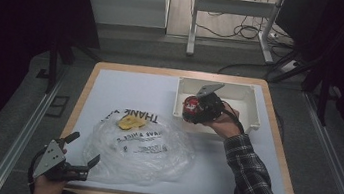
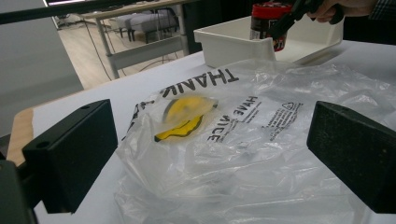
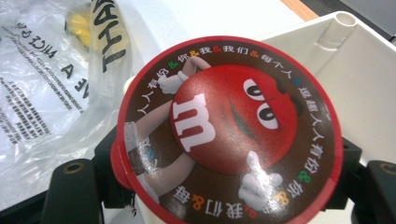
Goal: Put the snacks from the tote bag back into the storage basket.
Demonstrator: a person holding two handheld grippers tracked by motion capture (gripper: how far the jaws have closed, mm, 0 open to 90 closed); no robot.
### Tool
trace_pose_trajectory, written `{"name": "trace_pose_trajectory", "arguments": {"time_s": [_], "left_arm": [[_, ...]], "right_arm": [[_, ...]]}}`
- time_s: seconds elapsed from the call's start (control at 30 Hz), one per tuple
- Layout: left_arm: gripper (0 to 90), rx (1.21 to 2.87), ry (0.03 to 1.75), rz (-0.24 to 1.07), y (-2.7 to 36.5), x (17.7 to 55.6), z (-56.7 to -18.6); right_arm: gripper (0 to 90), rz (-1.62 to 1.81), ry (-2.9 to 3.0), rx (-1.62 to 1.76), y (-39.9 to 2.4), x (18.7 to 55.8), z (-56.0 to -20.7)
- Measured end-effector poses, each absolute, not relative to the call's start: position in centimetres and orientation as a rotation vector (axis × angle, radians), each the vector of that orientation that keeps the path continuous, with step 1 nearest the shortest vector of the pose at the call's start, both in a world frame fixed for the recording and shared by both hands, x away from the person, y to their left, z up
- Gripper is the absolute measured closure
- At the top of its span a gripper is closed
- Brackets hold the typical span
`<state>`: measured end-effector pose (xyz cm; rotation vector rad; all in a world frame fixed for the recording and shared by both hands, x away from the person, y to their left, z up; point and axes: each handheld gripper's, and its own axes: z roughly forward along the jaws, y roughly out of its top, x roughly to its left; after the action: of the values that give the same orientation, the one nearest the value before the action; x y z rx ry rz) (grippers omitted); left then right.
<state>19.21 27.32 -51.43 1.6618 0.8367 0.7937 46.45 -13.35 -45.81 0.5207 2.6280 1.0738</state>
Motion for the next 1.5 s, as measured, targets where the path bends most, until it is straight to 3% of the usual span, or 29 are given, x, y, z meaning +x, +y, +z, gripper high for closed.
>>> {"name": "trace_pose_trajectory", "arguments": {"time_s": [1.5], "left_arm": [[1.7,1.657,0.833,0.789,27.3,19.2,-51.4]], "right_arm": [[25.8,1.038,2.715,0.462,-11.5,51.0,-50.4]]}}
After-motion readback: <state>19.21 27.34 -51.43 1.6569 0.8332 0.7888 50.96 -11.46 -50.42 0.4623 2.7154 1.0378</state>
